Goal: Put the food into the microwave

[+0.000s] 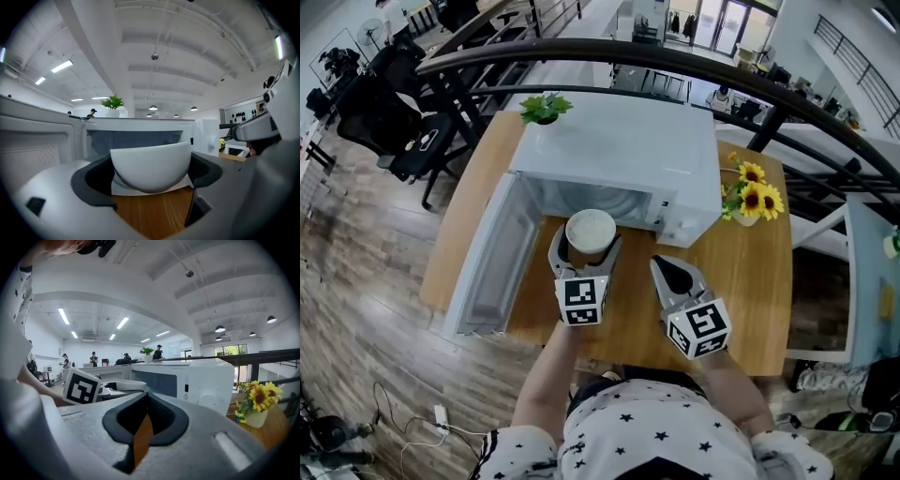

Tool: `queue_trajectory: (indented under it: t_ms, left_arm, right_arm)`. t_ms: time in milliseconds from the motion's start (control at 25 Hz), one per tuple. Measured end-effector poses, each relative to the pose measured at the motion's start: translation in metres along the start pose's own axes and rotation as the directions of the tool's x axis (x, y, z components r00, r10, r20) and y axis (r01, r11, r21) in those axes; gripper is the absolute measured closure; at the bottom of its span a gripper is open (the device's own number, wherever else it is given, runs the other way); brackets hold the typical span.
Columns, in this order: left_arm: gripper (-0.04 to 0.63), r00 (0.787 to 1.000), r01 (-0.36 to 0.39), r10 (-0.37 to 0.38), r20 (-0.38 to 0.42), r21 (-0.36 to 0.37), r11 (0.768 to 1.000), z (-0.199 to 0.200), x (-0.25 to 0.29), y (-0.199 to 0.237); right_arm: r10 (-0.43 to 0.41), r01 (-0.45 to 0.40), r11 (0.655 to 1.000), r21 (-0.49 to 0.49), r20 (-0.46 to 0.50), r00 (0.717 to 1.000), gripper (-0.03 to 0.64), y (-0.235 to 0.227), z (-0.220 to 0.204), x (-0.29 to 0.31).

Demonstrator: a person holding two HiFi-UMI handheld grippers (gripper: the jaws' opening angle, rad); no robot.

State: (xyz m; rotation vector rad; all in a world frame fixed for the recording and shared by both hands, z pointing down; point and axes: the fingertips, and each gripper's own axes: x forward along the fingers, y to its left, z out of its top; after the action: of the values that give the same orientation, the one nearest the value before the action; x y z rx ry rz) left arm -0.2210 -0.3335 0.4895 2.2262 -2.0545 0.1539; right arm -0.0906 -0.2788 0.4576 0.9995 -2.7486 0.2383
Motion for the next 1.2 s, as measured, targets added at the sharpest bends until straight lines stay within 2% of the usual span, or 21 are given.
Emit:
queue_trajectory:
  t_ms: [680, 1200]
  left_arm:
    - [0.106, 0.994, -0.032, 0.035, -0.108, 0.027, 0.999, -0.044, 0.086, 0.020]
    - [0.106, 0.981, -0.042, 0.045, -0.187, 0.018, 0.999, -0.079, 0.112, 0.028]
  right_arm:
    - [0.024, -0.023, 0.999, 0.040, -0.041, 0.999, 0.612, -0.027, -0.015, 0.027]
    - [0.009, -0.006, 0.998, 0.056, -0.058, 0.998, 0.612, -0.040, -0.021, 0.033]
